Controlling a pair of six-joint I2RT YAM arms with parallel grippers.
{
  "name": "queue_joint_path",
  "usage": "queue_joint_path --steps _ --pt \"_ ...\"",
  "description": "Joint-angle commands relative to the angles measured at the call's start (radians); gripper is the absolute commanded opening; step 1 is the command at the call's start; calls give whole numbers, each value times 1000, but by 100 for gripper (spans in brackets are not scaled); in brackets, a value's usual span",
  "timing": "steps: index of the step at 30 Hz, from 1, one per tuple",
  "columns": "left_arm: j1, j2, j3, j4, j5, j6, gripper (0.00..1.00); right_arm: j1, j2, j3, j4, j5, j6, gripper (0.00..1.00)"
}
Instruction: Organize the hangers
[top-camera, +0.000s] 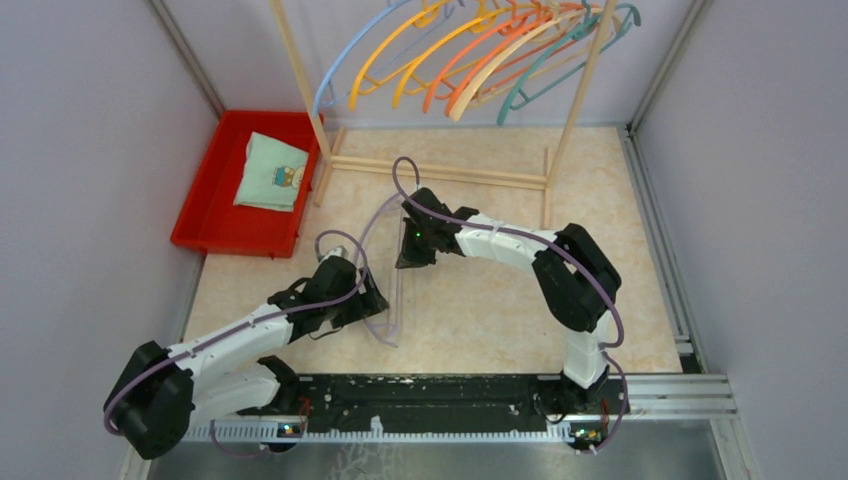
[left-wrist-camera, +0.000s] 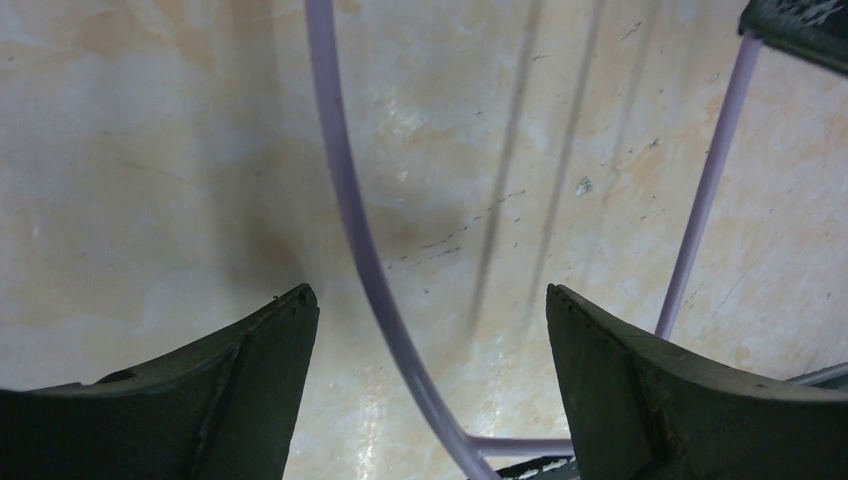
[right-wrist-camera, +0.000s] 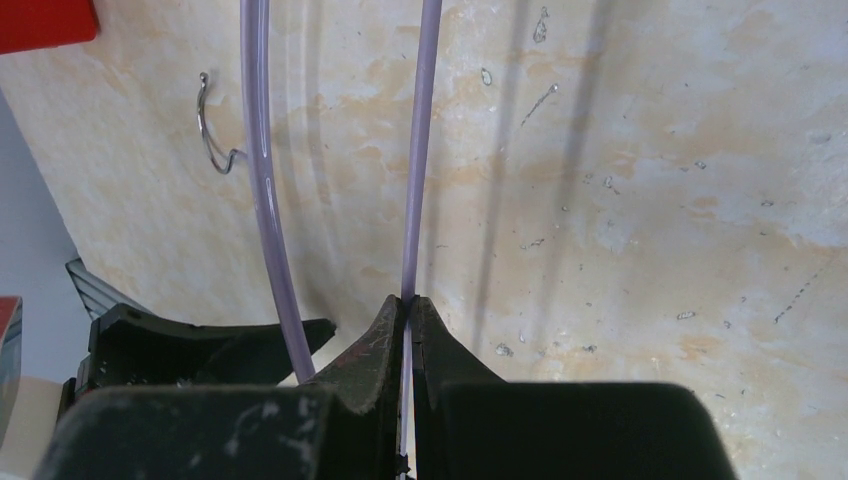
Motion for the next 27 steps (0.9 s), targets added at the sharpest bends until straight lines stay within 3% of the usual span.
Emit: queue_joint_path --steps 1,3,6,17,21,27 --pt "-6 52 31 73 43 -22 89 0 -75 46 11 -32 2 0" --pt "-6 53 34 74 49 -40 88 0 -77 46 11 -40 3 0" --pt "-6 19 37 80 53 -62 80 -3 -81 47 13 -46 3 0" --pt "-6 -108 34 69 -20 -102 31 -23 -84 24 21 -79 -4 0" --pt "-6 -117 40 69 -38 -108 1 -23 -93 -19 36 -96 -5 0" --pt "-6 -106 134 67 -57 -40 0 -15 -81 -68 64 -130 -12 0"
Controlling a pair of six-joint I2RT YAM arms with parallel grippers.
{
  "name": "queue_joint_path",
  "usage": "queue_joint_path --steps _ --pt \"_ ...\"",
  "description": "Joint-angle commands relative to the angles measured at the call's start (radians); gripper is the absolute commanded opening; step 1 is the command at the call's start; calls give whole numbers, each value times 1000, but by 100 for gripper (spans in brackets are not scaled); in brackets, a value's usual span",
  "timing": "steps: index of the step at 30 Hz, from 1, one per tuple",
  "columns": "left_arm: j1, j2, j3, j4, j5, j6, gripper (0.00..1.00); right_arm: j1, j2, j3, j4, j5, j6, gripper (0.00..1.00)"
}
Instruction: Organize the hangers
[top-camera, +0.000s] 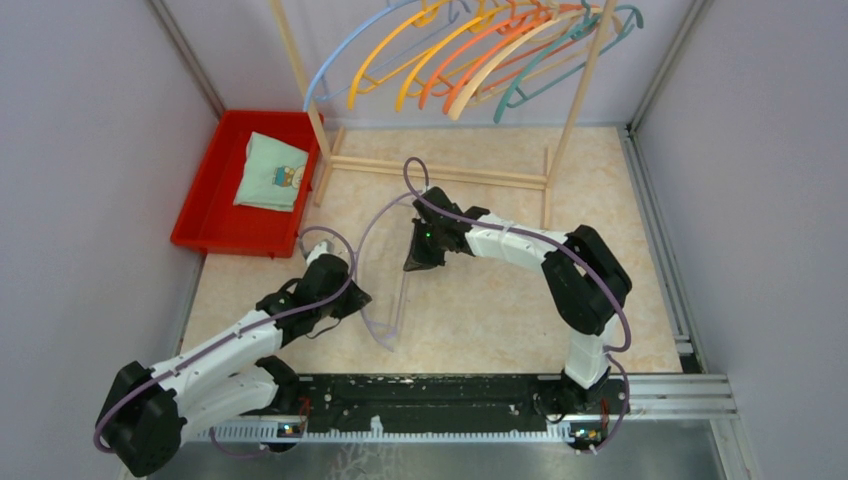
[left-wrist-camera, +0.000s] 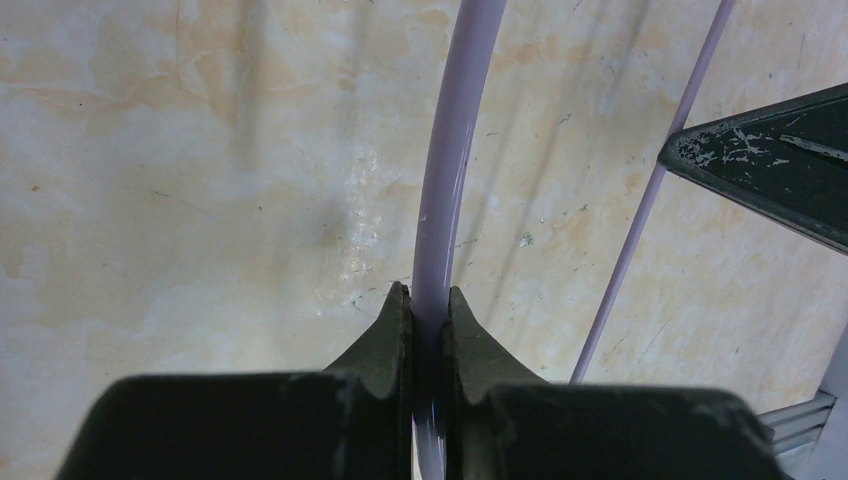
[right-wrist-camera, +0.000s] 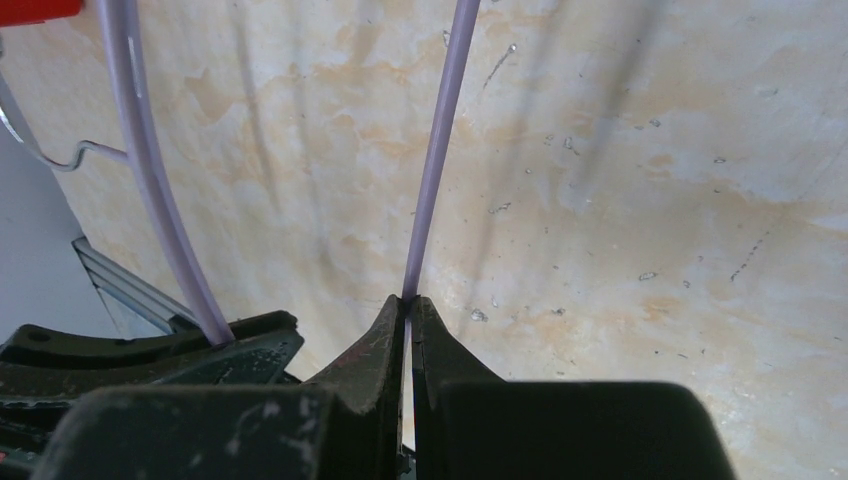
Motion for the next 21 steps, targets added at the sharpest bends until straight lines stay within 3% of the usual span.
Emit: queue_joint_path --steps 1,9,17,21 --pt "-13 -8 134 82 20 71 0 24 -24 -10 84 -75 -7 0" --pt "-13 29 238 226 130 154 0 45 45 4 137 -129 -17 0" --pt "-13 63 199 378 232 158 0 45 107 73 121 -186 -77 1" --pt "-13 91 232 326 202 215 0 44 87 93 63 -160 -109 27"
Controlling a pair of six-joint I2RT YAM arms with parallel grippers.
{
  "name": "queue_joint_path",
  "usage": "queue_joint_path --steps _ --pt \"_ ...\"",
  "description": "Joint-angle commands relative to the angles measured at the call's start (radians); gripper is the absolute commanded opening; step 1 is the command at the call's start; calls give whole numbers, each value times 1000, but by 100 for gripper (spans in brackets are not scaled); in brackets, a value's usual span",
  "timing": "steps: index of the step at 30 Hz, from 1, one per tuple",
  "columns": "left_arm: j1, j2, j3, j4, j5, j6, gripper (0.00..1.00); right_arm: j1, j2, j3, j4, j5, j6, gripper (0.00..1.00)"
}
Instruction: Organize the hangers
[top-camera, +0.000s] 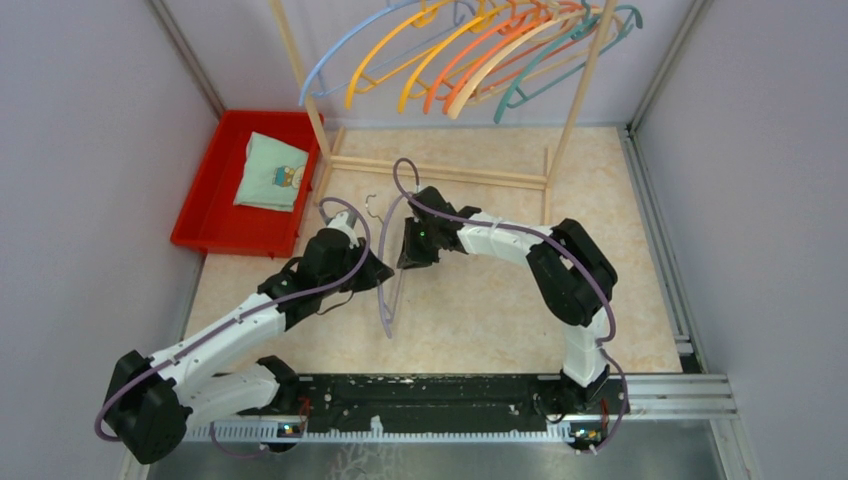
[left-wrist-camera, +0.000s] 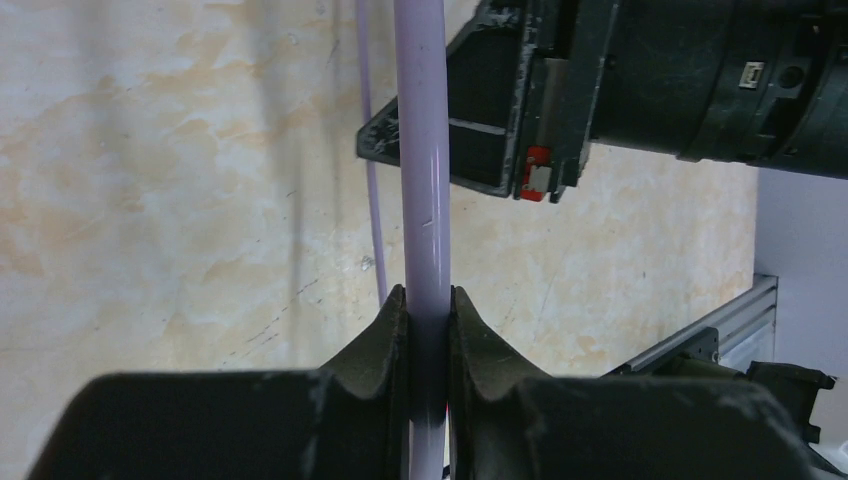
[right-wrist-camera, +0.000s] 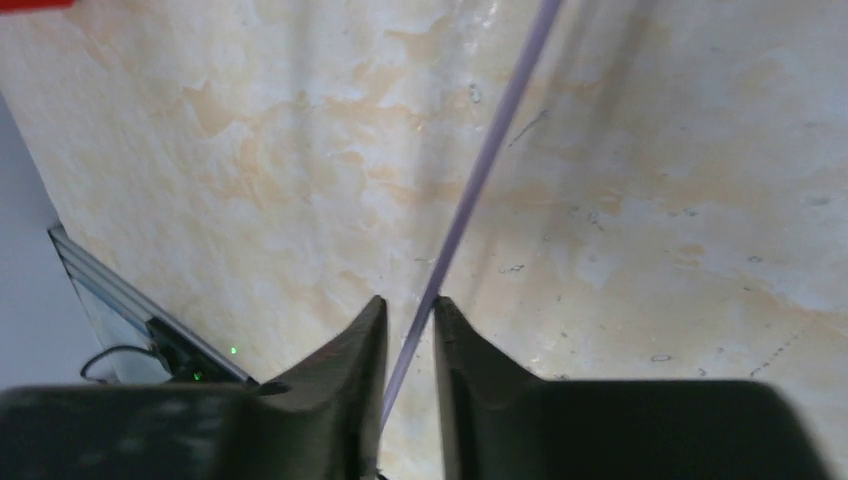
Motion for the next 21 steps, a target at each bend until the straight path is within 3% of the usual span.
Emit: queue_joint_path --steps 1,3,5,13,21 --pt "-6 23 64 200 28 37 0 47 -8 62 -28 -123 -54 34" --pt "-6 34 69 164 5 69 0 42 -36 65 -66 -87 -79 43" --pt "-6 39 61 126 -19 87 0 30 -68 61 -96 -62 -99 47" --pt "-6 6 -12 38 -121 119 0 -55 -266 -42 -146 20 -129 48" --pt "-6 -37 132 -141 -308 192 0 -102 -543 -116 -206 152 -173 47"
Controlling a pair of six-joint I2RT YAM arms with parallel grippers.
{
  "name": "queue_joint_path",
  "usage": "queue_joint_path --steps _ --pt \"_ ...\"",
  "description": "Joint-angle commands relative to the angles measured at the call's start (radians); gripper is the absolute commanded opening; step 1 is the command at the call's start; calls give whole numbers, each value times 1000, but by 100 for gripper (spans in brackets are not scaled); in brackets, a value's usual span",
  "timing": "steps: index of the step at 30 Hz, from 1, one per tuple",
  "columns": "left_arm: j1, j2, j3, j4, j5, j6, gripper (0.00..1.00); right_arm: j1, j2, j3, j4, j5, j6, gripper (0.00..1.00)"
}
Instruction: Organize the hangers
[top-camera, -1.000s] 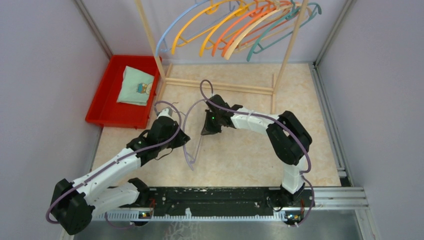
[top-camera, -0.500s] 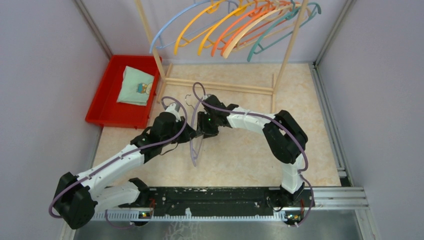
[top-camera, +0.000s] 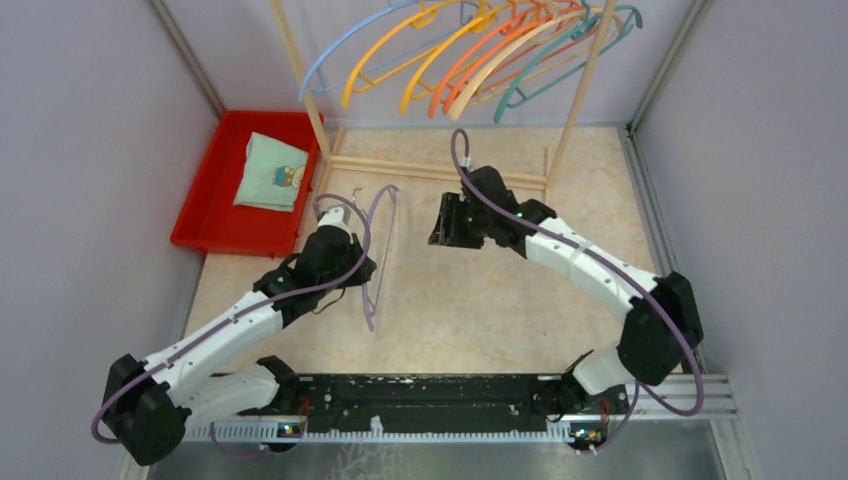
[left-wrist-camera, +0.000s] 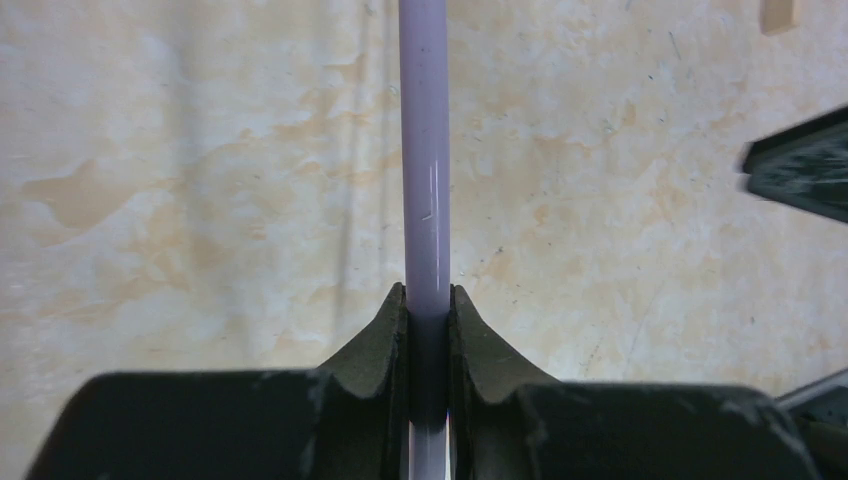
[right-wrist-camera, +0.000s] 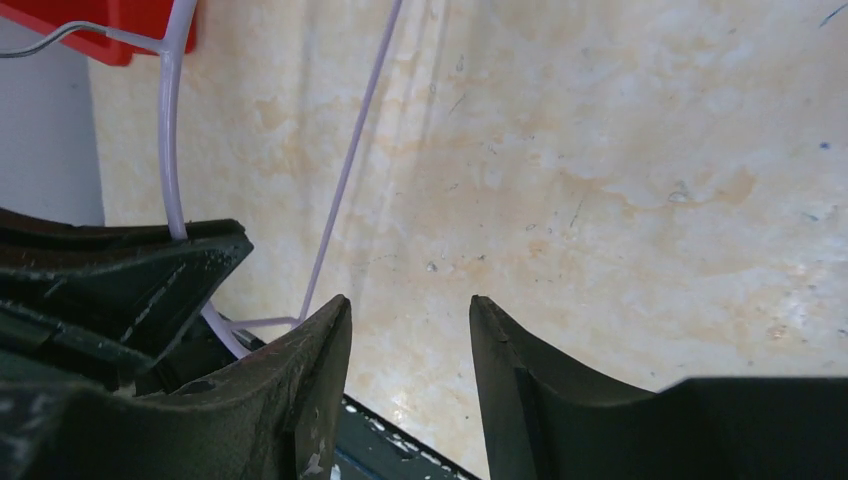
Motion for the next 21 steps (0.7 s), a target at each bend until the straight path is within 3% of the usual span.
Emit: queue_joint_path --steps 1,13,21 --pt "-2 -37 126 -75 -136 59 0 -10 -157 7 -61 107 -68 47" --pt "174 -14 295 -232 -148 135 0 -9 -376 50 -265 245 -170 47" --pt "215 -23 471 -356 -240 308 0 -9 -442 54 -304 270 -179 47"
